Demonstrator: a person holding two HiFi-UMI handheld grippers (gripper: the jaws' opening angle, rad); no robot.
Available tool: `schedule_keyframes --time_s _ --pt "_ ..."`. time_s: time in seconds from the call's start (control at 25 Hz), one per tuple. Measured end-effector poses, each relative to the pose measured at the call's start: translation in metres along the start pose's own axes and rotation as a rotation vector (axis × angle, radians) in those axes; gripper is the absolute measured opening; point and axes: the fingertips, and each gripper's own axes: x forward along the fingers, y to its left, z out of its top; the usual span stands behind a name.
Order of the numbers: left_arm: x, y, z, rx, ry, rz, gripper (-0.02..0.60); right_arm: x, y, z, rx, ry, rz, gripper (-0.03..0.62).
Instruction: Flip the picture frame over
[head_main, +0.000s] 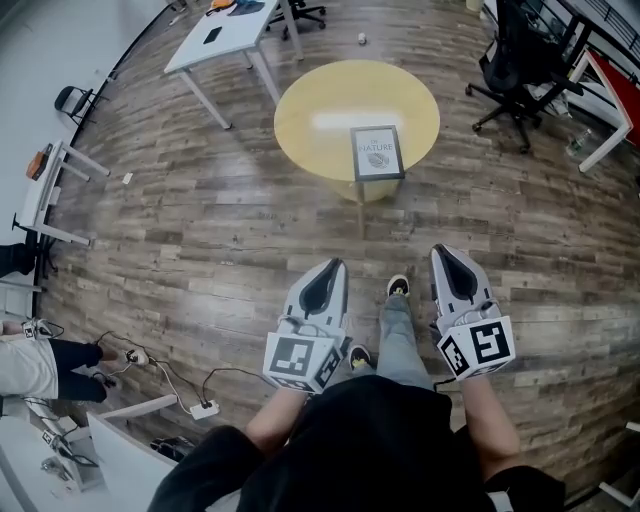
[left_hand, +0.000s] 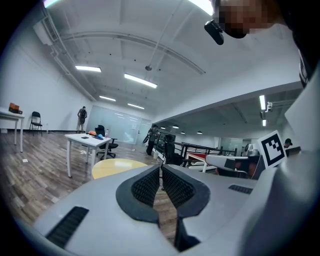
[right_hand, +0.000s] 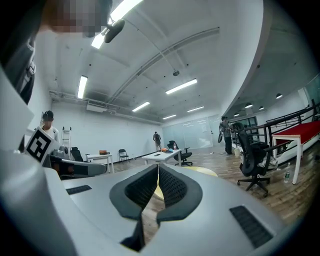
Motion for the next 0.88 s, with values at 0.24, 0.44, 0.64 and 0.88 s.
schedule_keyframes --time_s 0.24,0.44,0.64,0.88 --pt "0.096 0.033 0.01 0.013 0.018 0.05 0.037 0.078 -0.067 -0.003 0.009 0.022 0.024 0.018" --pt "0.182 0.046 0.02 0.014 0.047 0.074 0.037 0.139 -0.124 -0.004 0.026 0.058 0.063 0.018" --pt "0.24 0.052 0.024 0.047 0.066 0.12 0.037 0.184 -0.168 -0.01 0.039 0.084 0.111 0.019" --pt "0.288 0.068 0.009 0.033 0.111 0.169 0.037 0.224 -0.205 -0.037 0.079 0.145 0.149 0.018"
